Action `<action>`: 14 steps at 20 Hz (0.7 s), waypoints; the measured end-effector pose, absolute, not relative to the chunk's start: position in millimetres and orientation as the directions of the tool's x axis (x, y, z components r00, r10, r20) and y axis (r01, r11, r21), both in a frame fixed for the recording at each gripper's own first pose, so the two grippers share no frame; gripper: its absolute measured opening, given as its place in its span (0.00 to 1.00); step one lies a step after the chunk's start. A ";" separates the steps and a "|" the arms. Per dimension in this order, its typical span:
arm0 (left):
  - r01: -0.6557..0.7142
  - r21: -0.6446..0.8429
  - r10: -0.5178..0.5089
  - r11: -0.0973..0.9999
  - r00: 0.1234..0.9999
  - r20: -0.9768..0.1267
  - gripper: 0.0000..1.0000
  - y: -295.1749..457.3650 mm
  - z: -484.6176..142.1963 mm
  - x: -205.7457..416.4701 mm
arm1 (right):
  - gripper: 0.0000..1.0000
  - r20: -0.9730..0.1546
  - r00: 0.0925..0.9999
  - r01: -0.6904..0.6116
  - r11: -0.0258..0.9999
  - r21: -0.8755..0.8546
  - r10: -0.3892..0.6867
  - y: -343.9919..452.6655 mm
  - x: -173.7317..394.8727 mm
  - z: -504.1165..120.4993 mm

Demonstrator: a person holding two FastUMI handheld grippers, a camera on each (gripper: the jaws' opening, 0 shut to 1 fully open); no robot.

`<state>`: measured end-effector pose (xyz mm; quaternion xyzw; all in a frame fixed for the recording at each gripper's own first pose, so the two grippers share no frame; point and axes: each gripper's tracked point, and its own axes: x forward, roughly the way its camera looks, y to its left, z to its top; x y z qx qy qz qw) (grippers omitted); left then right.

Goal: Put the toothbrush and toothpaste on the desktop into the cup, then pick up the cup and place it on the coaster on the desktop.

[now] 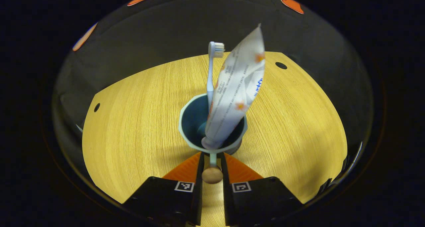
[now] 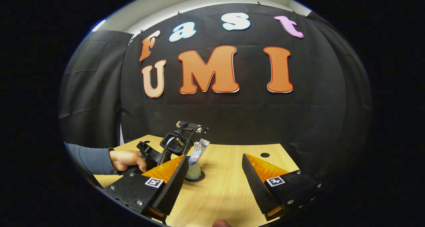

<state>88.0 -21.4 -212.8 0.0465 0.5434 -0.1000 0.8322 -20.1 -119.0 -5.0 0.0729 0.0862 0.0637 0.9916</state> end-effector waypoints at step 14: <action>0.119 -0.054 -0.130 0.991 0.868 -0.479 0.97 24.8 -126.7 101.5 | 0.96 -0.070 0.996 -0.046 0.994 0.098 0.053 -66.7 15.1 -3.8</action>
